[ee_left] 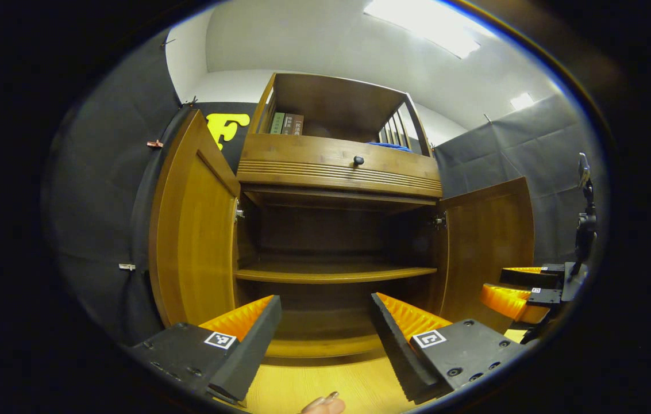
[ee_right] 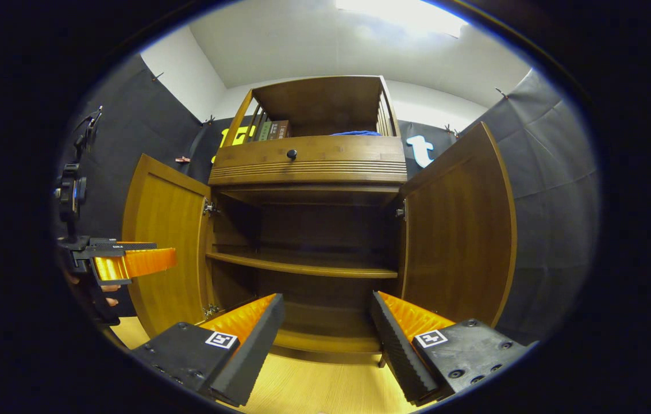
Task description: Open the right door of the double-door shoe cabinet with the right hand, and open the left door with the left hand.
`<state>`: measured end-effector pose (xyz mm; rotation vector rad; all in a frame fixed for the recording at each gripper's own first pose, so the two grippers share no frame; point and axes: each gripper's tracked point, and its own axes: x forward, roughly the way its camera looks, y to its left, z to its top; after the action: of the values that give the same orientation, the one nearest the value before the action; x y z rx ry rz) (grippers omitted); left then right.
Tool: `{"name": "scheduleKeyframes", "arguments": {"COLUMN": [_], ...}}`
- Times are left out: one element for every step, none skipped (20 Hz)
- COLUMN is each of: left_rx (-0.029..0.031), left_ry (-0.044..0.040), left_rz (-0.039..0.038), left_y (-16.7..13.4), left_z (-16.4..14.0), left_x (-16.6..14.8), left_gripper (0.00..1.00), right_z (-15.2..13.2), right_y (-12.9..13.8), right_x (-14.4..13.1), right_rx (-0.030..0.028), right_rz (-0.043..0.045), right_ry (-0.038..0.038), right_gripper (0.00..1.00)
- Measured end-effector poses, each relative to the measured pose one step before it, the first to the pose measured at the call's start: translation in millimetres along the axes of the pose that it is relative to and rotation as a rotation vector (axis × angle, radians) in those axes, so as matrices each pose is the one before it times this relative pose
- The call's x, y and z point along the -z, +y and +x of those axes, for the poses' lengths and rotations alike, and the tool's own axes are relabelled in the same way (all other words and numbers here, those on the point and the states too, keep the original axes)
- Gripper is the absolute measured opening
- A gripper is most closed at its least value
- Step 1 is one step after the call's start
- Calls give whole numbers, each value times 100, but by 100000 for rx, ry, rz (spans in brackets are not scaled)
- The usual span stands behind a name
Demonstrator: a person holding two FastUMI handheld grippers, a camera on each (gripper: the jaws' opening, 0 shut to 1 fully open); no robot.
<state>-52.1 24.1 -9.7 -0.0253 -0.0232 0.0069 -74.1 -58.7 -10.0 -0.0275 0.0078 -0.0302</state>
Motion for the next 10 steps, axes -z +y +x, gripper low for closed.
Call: {"name": "scheduleKeyframes", "arguments": {"left_rx": [339, 217, -44, -337, -92, 135, 326, 294, 102, -155], "left_ry": [172, 342, 217, 219, 165, 150, 120, 5, 41, 4], "left_rz": [-563, -364, -126, 91, 150, -28, -110, -142, -2, 155], "left_y": [-61, -15, 109, 43, -53, -107, -5, -24, 87, -14], "left_z": [168, 104, 105, 6, 27, -53, 69, -59, 64, -7], "left_x": [229, 53, 74, 46, 54, 6, 65, -69, 35, -33], "left_gripper": [95, 95, 96, 95, 95, 96, 94, 96, 95, 95], "right_z": [-33, -177, -89, -30, -89, -46, -45, 24, -46, -45], "right_y": [-27, 3, 74, 86, -38, -93, 16, 169, 90, 101], "right_x": [57, 142, 41, 34, 105, 23, 59, 38, -39, -81], "right_rx": [-62, 8, -164, -44, 279, 416, 193, -43, -266, -324], "right_rz": [-233, -169, -39, -40, -123, -172, -222, -85, 67, 201], "right_ry": [195, 304, 123, 202, 166, 11, 103, 95, 1, -110], "right_gripper": [96, 96, 96, 96, 97, 97, 95, 97, 97, 97]}}
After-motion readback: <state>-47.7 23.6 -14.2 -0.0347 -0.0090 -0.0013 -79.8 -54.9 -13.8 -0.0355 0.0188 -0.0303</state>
